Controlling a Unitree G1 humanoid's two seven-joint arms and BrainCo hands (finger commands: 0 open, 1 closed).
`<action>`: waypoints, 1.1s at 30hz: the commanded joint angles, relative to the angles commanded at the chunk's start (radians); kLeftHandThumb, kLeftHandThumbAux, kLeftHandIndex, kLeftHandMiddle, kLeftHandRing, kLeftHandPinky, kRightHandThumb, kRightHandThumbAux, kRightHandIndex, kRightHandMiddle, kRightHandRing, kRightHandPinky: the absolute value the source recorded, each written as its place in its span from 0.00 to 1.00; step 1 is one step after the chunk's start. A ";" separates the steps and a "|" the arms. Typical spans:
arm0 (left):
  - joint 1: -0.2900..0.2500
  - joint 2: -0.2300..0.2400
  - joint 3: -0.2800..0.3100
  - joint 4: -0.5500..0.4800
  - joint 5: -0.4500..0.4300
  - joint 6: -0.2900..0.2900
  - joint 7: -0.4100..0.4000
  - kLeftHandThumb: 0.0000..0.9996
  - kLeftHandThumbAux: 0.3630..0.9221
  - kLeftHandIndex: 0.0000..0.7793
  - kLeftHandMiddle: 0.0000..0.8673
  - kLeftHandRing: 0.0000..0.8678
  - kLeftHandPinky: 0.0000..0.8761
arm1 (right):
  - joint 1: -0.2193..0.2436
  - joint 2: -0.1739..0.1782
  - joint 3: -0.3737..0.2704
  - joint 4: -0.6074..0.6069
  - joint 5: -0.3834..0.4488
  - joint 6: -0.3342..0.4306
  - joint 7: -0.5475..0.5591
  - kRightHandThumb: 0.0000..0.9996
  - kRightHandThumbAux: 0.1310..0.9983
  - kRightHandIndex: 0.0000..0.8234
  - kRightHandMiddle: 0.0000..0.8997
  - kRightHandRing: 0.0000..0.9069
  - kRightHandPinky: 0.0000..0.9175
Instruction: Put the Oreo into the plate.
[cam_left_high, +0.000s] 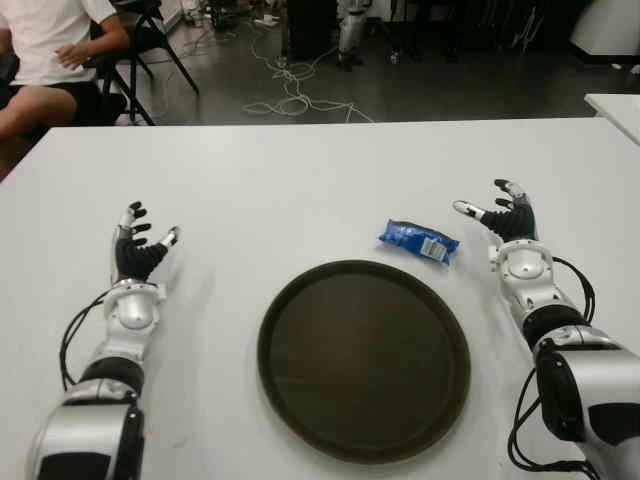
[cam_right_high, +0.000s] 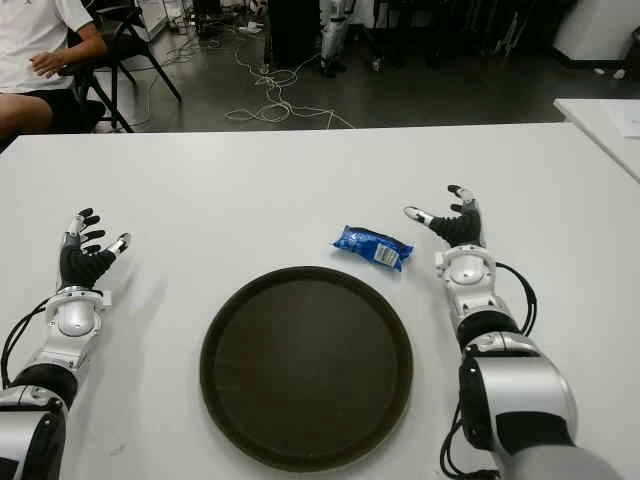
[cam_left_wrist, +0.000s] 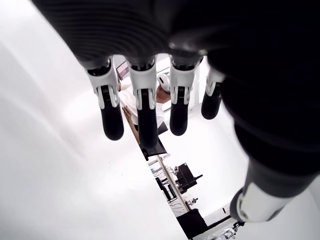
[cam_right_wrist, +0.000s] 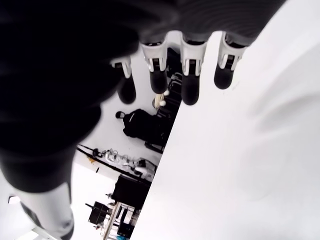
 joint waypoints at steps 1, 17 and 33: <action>0.000 0.000 0.000 0.000 0.001 0.000 0.000 0.23 0.62 0.12 0.20 0.23 0.26 | 0.001 0.000 0.001 0.000 -0.001 -0.003 -0.001 0.00 0.71 0.22 0.14 0.15 0.13; 0.001 0.003 -0.007 0.000 0.008 -0.002 0.000 0.24 0.64 0.13 0.20 0.24 0.27 | 0.004 -0.004 0.001 0.001 -0.006 -0.015 0.001 0.00 0.71 0.17 0.13 0.14 0.13; 0.000 0.000 -0.018 -0.001 0.021 -0.008 0.014 0.22 0.63 0.12 0.20 0.24 0.27 | 0.002 -0.002 -0.009 0.005 -0.001 -0.014 -0.001 0.00 0.71 0.20 0.13 0.13 0.11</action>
